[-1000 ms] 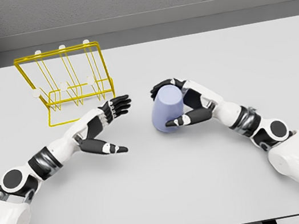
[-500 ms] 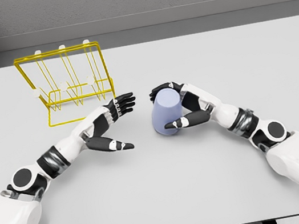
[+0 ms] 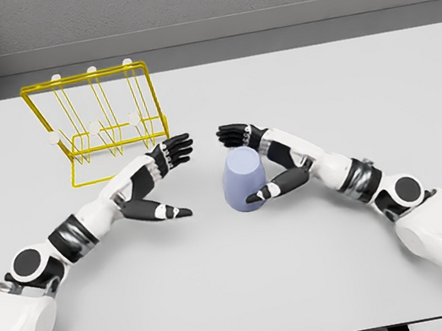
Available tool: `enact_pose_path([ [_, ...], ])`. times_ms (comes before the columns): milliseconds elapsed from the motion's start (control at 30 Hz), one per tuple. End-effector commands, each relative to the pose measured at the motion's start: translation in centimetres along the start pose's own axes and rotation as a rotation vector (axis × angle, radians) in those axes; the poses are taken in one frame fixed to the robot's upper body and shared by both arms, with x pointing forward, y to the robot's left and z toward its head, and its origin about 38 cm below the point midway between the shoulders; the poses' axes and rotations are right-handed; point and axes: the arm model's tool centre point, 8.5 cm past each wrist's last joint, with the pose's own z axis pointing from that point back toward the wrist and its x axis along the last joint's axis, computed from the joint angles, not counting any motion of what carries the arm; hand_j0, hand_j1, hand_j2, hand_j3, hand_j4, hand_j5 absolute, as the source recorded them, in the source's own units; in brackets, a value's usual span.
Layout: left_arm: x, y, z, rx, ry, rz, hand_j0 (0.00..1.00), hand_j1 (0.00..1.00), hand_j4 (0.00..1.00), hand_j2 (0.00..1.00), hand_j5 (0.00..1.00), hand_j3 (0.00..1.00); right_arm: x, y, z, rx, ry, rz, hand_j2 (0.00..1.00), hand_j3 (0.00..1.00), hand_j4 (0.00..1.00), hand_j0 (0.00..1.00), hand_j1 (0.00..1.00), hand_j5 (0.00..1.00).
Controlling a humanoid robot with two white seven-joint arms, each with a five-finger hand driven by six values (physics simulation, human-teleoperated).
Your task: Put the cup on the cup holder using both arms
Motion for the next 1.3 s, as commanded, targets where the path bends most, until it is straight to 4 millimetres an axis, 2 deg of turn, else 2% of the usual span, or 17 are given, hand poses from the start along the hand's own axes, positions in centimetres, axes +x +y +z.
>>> enact_pose_path([
  [0, 0.0, 0.0, -0.1, 0.004, -0.007, 0.008, 1.00, 1.00, 1.00, 1.00, 1.00, 1.00, 0.2, -0.3, 0.3, -0.007, -0.002, 0.004, 1.00, 1.00, 1.00, 1.00, 1.00, 1.00],
  [33, -0.1, -0.2, -0.2, 0.001, -0.005, 0.012, 1.00, 1.00, 1.00, 1.00, 1.00, 1.00, 0.3, -0.5, 0.4, -0.009, -0.003, 0.010, 1.00, 1.00, 1.00, 1.00, 1.00, 1.00],
  [133, -0.2, -0.7, -0.8, -0.011, -0.001, -0.012, 1.00, 1.00, 1.00, 1.00, 1.00, 1.00, 0.8, -2.3, 2.5, -0.026, 0.035, 0.050, 1.00, 1.00, 1.00, 1.00, 1.00, 1.00],
  [267, -0.1, -1.6, -2.0, -0.021, -0.022, -0.009, 1.00, 1.00, 1.00, 1.00, 1.00, 1.00, 1.8, -5.0, 5.9, -0.062, 0.089, 0.107, 1.00, 1.00, 1.00, 1.00, 1.00, 1.00],
  [300, -0.2, -2.0, -2.5, -0.025, -0.024, -0.011, 1.00, 1.00, 1.00, 1.00, 1.00, 1.00, 2.3, -6.1, 7.4, -0.072, 0.116, 0.133, 1.00, 1.00, 1.00, 1.00, 1.00, 1.00],
  [367, -0.2, -2.5, -3.1, -0.028, -0.036, -0.002, 1.00, 1.00, 1.00, 1.00, 1.00, 1.00, 4.1, -8.2, 8.9, -0.114, 0.114, 0.182, 1.00, 1.00, 1.00, 1.00, 1.00, 1.00],
  [433, -0.6, -2.7, -3.4, -0.026, -0.030, 0.004, 1.00, 1.00, 1.00, 1.00, 1.00, 1.00, 6.3, -10.5, 9.4, -0.147, 0.100, 0.237, 1.00, 1.00, 1.00, 1.00, 1.00, 1.00],
  [500, -0.5, -2.6, -4.0, -0.024, -0.035, 0.009, 1.00, 1.00, 1.00, 1.00, 1.00, 1.00, 8.2, -11.9, 9.1, -0.150, 0.086, 0.281, 1.00, 1.00, 1.00, 1.00, 1.00, 1.00],
  [600, -1.1, -1.8, -4.1, -0.010, -0.014, 0.014, 1.00, 1.00, 1.00, 1.00, 1.00, 1.00, 10.7, -14.2, 11.1, -0.171, 0.119, 0.352, 1.00, 1.00, 1.00, 1.00, 1.00, 1.00],
  [633, -1.1, -1.8, -4.1, -0.010, -0.013, 0.015, 1.00, 1.00, 1.00, 1.00, 1.00, 1.00, 11.4, -14.7, 10.9, -0.170, 0.115, 0.368, 1.00, 1.00, 1.00, 1.00, 1.00, 1.00],
  [667, -1.1, -1.9, -4.1, -0.012, -0.013, 0.016, 1.00, 1.00, 1.00, 1.00, 1.00, 1.00, 11.8, -14.9, 10.6, -0.167, 0.108, 0.377, 1.00, 1.00, 1.00, 1.00, 1.00, 1.00],
  [733, -1.2, -2.2, -4.4, -0.018, -0.014, 0.013, 1.00, 1.00, 1.00, 1.00, 1.00, 1.00, 12.2, -15.2, 11.2, -0.166, 0.123, 0.390, 1.00, 1.00, 1.00, 1.00, 1.00, 1.00],
  [800, -1.3, -2.8, -4.8, -0.026, -0.019, 0.020, 1.00, 1.00, 1.00, 1.00, 1.00, 1.00, 12.7, -15.2, 10.3, -0.143, 0.116, 0.404, 1.00, 1.00, 1.00, 1.00, 1.00, 1.00],
  [967, -1.3, -3.5, -5.6, -0.038, -0.025, 0.015, 1.00, 1.00, 1.00, 1.00, 1.00, 1.00, 11.3, -14.8, 10.3, 0.098, 0.412, 0.721, 1.00, 1.00, 1.00, 1.00, 1.00, 1.00],
  [1000, -1.3, -3.5, -5.6, -0.038, -0.025, 0.015, 1.00, 1.00, 1.00, 1.00, 1.00, 1.00, 11.5, -15.0, 10.0, 0.130, 0.444, 0.773, 1.00, 1.00, 1.00, 1.00, 1.00, 1.00],
  [1167, -1.5, -3.6, -5.3, -0.038, -0.017, 0.013, 1.00, 1.00, 1.00, 1.00, 1.00, 1.00, 11.9, -15.8, 11.0, 0.122, 0.477, 0.790, 1.00, 1.00, 1.00, 1.00, 1.00, 1.00],
  [1267, -1.5, -3.9, -5.7, -0.042, -0.024, 0.016, 1.00, 1.00, 1.00, 1.00, 1.00, 1.00, 13.1, -16.6, 10.3, 0.149, 0.509, 0.877, 1.00, 1.00, 1.00, 1.00, 1.00, 1.00],
])
